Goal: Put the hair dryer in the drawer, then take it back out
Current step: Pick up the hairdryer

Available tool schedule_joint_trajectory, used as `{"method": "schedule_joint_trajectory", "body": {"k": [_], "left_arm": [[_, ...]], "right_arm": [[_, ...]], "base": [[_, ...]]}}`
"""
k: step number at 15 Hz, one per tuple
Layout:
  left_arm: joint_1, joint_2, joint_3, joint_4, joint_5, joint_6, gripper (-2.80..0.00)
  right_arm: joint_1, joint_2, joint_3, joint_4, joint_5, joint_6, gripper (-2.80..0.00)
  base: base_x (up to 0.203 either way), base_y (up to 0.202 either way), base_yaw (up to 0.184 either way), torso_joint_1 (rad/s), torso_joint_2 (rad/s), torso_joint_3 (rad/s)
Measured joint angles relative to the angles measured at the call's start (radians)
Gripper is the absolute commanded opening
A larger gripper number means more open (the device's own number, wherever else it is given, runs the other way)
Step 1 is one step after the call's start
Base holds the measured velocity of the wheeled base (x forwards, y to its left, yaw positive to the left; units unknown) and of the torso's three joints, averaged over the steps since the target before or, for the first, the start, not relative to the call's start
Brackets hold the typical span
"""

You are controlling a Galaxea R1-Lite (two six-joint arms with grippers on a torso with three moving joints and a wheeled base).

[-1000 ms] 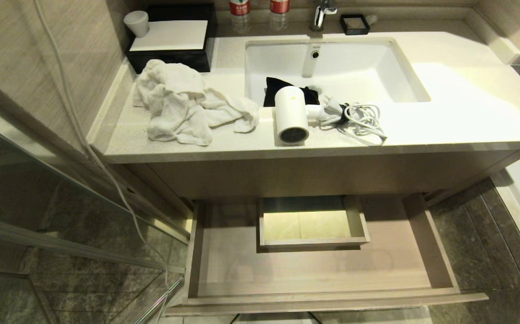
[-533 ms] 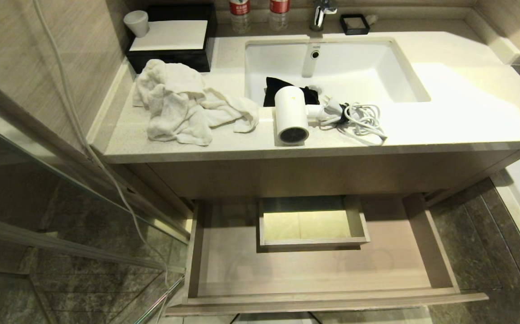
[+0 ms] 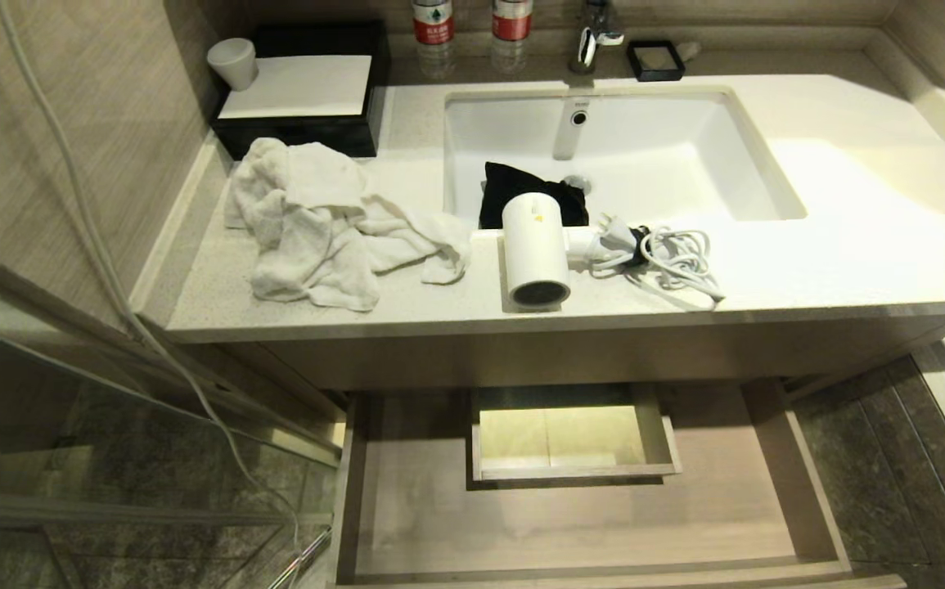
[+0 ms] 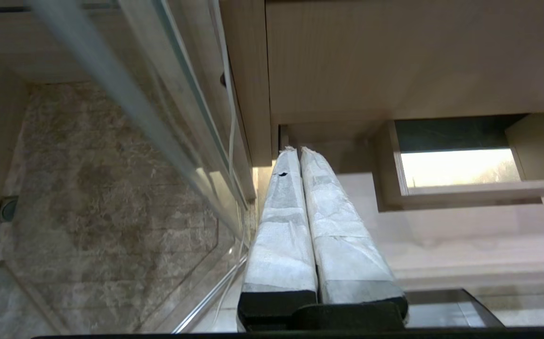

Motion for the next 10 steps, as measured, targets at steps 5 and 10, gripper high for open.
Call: {"method": "schedule_joint_trajectory", "body": {"k": [5, 10], "left_arm": [[0.000, 0.000, 0.000, 0.000, 0.000, 0.000, -2.80], [0.000, 0.000, 0.000, 0.000, 0.000, 0.000, -2.80]], "right_arm": [[0.001, 0.000, 0.000, 0.000, 0.002, -0.002, -2.80], [0.000, 0.000, 0.000, 0.000, -0.001, -0.002, -2.80]], "base": [[0.000, 0.000, 0.000, 0.237, -0.08, 0.157], [0.000, 0.000, 0.000, 0.210, -0.10, 0.114]]}}
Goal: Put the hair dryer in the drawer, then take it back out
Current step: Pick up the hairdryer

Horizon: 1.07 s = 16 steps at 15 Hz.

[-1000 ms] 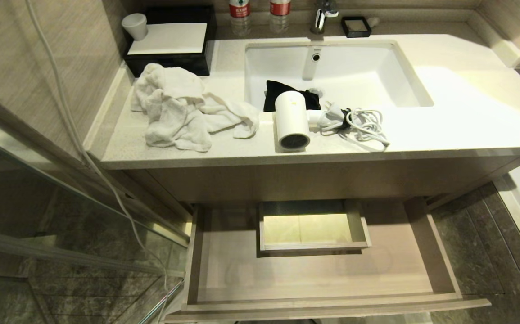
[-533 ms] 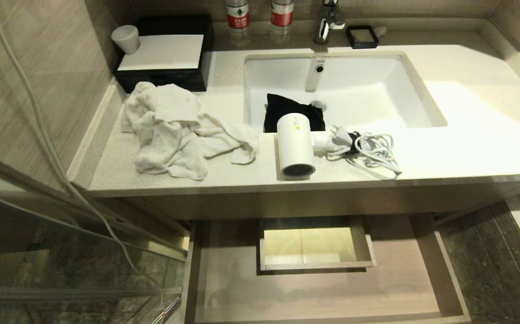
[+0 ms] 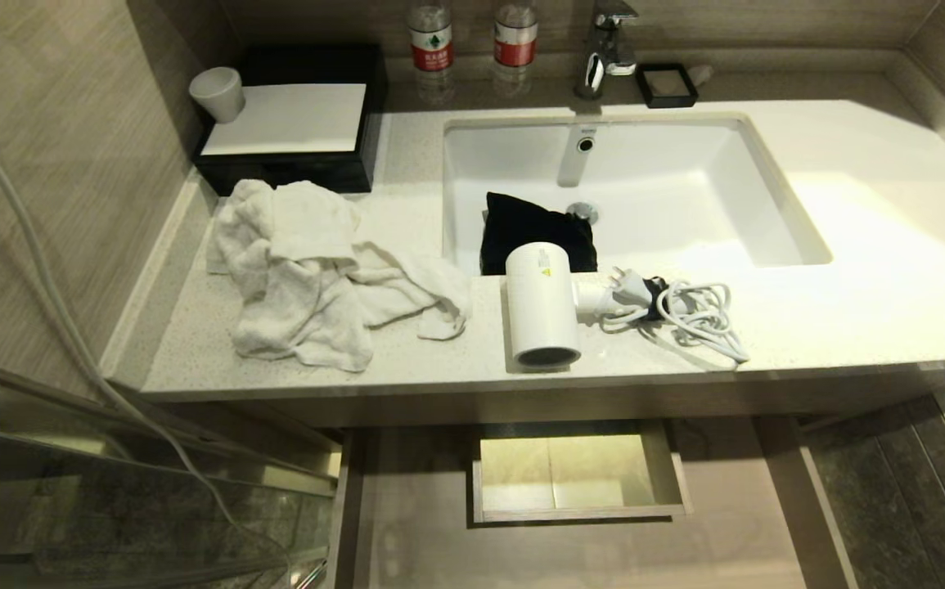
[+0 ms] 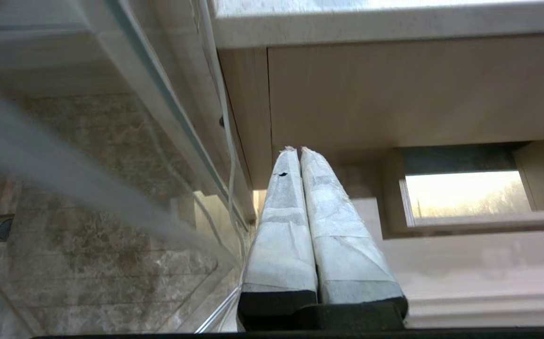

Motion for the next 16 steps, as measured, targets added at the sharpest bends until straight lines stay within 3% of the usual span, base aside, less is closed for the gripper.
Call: {"method": "schedule_joint_trajectory", "body": {"k": [4, 13, 16], "left_arm": [[0.000, 0.000, 0.000, 0.000, 0.000, 0.000, -2.80], [0.000, 0.000, 0.000, 0.000, 0.000, 0.000, -2.80], [0.000, 0.000, 0.000, 0.000, 0.000, 0.000, -2.80]], "right_arm": [[0.000, 0.000, 0.000, -0.001, -0.001, 0.006, -2.80], [0.000, 0.000, -0.004, 0.008, 0.002, 0.005, -2.80], [0.000, 0.018, -0.162, 0.066, 0.019, -0.001, -2.80]], "base": [[0.000, 0.000, 0.000, 0.255, -0.13, 0.105], [0.000, 0.000, 0.000, 0.016, -0.01, 0.004], [0.000, 0.000, 0.000, 0.000, 0.00, 0.000]]}}
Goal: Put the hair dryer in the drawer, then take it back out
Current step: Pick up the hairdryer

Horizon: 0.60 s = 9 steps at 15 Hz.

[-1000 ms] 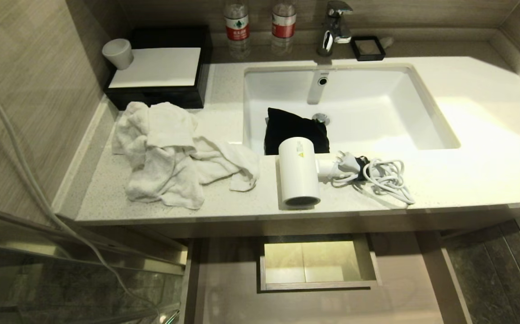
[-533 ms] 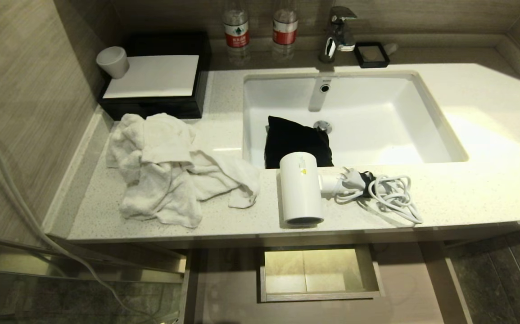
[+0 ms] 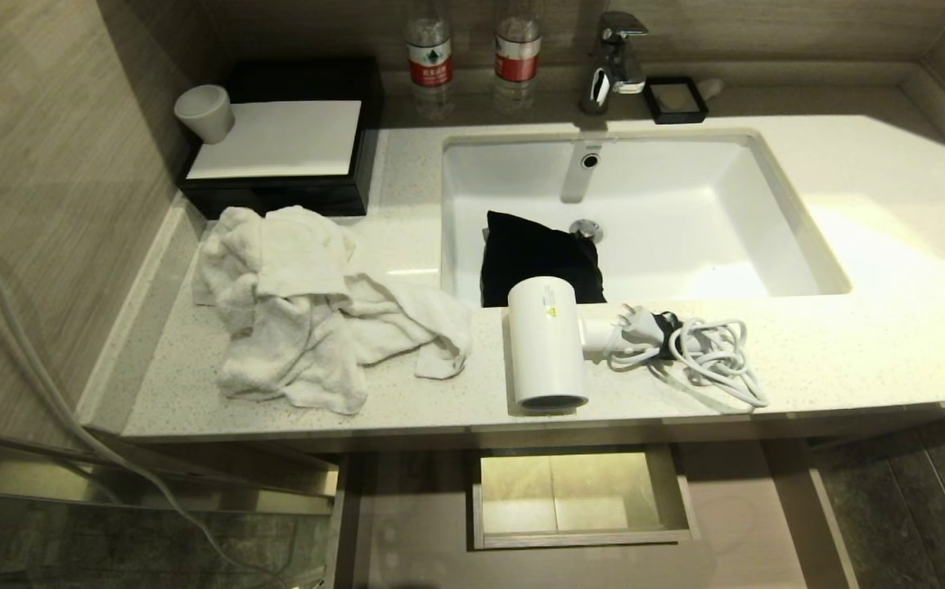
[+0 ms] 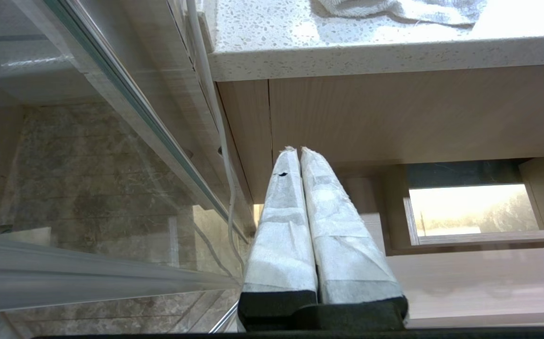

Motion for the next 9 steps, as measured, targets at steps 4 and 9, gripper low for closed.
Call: {"method": "schedule_joint_trajectory", "body": {"k": [4, 9], "left_arm": [[0.000, 0.000, 0.000, 0.000, 0.000, 0.000, -2.80], [0.000, 0.000, 0.000, 0.000, 0.000, 0.000, -2.80]], "right_arm": [[0.000, 0.213, -0.547, 0.274, 0.018, -0.046, -2.80], [0.002, 0.625, -0.930, 0.690, 0.141, -0.165, -2.80]], "base": [[0.000, 0.000, 0.000, 0.000, 0.00, 0.000], [0.000, 0.000, 0.000, 0.000, 0.00, 0.000]]}}
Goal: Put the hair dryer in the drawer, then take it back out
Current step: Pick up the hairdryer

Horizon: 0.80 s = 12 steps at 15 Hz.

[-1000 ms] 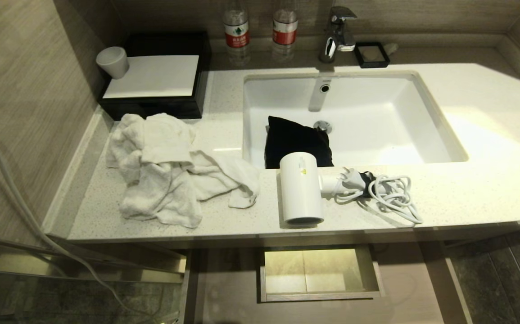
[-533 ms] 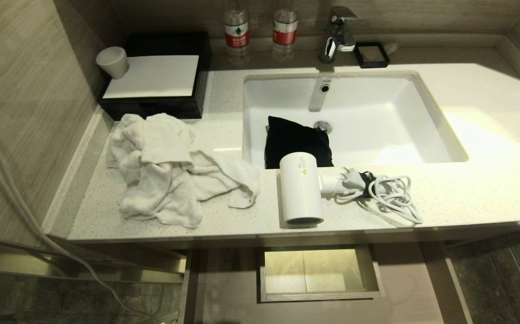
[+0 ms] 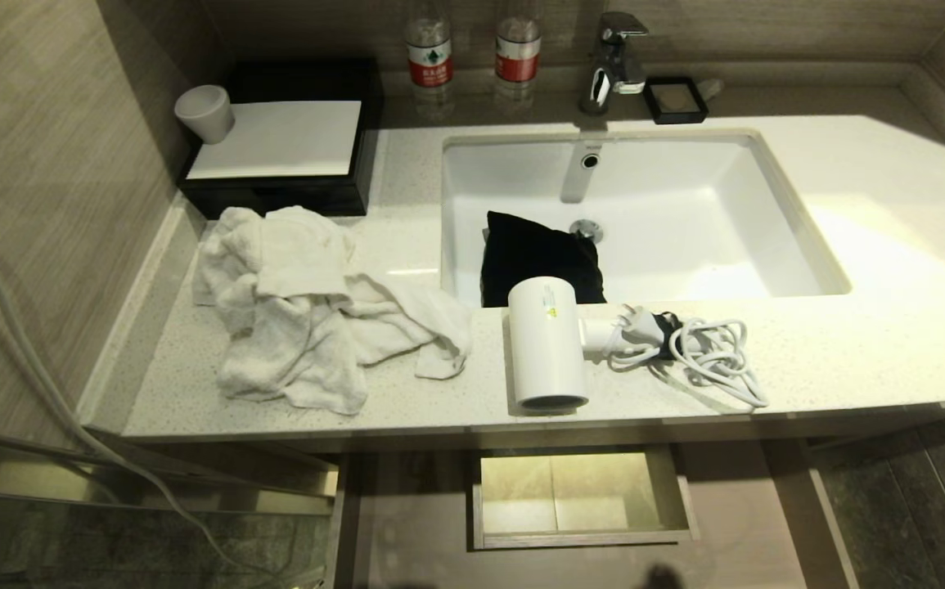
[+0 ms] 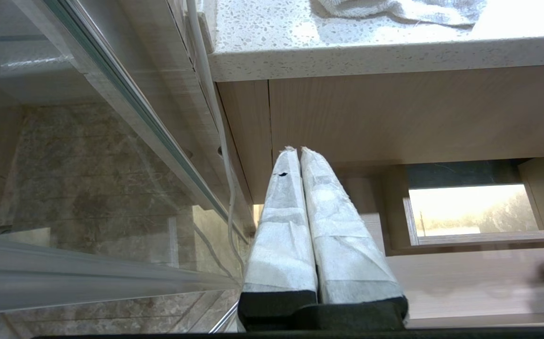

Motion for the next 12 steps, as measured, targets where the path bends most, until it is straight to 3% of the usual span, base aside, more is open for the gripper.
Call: {"method": "schedule_joint_trajectory", "body": {"k": [4, 7, 10, 11, 12], "left_arm": [[0.000, 0.000, 0.000, 0.000, 0.000, 0.000, -2.80], [0.000, 0.000, 0.000, 0.000, 0.000, -0.001, -2.80], [0.000, 0.000, 0.000, 0.000, 0.000, 0.000, -2.80], [0.000, 0.000, 0.000, 0.000, 0.000, 0.000, -2.80], [0.000, 0.000, 0.000, 0.000, 0.000, 0.000, -2.80]], "right_arm": [[0.063, 0.262, -0.049, 0.056, 0.113, -0.154, -2.80], [0.086, 0.446, -0.075, 0.067, 0.249, -0.305, -2.80], [0.091, 0.612, -0.121, 0.092, 0.354, -0.396, -2.80], [0.092, 0.659, -0.144, 0.107, 0.358, -0.409, 0.00], [0.091, 0.692, -0.165, 0.123, 0.357, -0.414, 0.00]], "base": [[0.000, 0.000, 0.000, 0.000, 0.00, 0.000], [0.000, 0.000, 0.000, 0.000, 0.00, 0.000], [0.000, 0.000, 0.000, 0.000, 0.00, 0.000], [0.000, 0.000, 0.000, 0.000, 0.00, 0.000], [0.000, 0.000, 0.000, 0.000, 0.00, 0.000]]}}
